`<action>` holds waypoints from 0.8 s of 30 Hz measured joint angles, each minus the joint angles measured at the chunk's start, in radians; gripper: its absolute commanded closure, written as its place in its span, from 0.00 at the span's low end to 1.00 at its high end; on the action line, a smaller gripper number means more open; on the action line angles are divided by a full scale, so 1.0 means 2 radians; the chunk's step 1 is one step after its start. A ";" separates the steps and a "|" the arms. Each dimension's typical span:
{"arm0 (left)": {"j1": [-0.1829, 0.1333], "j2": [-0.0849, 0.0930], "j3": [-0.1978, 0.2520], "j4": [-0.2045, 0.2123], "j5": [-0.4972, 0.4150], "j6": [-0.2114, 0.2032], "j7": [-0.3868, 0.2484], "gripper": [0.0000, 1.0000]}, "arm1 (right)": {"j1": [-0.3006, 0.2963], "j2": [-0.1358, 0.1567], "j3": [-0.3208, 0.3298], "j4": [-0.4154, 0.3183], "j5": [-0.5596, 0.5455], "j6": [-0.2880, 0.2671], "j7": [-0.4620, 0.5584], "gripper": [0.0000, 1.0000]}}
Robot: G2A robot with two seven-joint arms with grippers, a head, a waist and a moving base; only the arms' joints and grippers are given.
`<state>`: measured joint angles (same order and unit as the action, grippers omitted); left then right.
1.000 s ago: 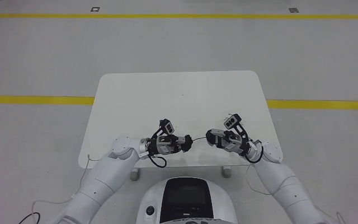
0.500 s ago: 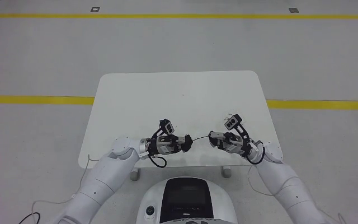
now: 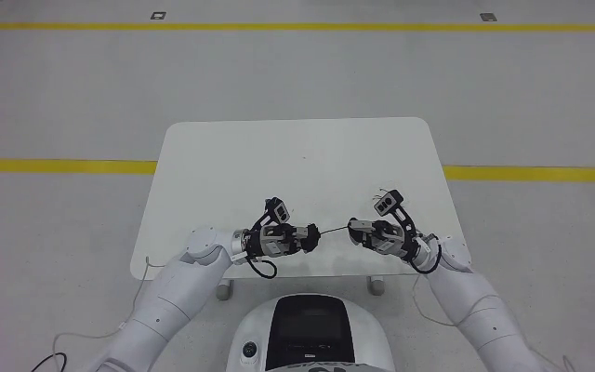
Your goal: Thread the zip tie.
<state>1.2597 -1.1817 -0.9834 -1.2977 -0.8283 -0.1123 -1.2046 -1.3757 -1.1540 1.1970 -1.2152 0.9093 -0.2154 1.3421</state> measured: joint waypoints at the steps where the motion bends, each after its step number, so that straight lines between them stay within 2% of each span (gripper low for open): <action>1: 0.000 0.000 0.000 0.000 0.000 0.000 0.000 0.04 | 0.000 0.000 0.000 0.000 -0.001 -0.001 0.000 1.00; 2: 0.000 0.000 0.000 0.000 0.000 0.000 0.000 0.00 | 0.000 0.000 0.001 0.000 -0.002 -0.002 -0.001 1.00; 20: 0.000 0.000 0.000 0.000 0.000 0.000 0.000 0.00 | 0.001 -0.001 0.005 0.005 -0.004 -0.008 -0.006 1.00; 24: 0.003 0.001 0.000 -0.008 0.004 0.001 0.016 0.00 | 0.001 -0.001 0.005 0.005 -0.004 -0.008 -0.006 1.00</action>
<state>1.2657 -1.1803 -0.9824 -1.3131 -0.8208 -0.1093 -1.1721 -1.3739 -1.1559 1.2063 -1.2058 0.9007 -0.2317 1.3311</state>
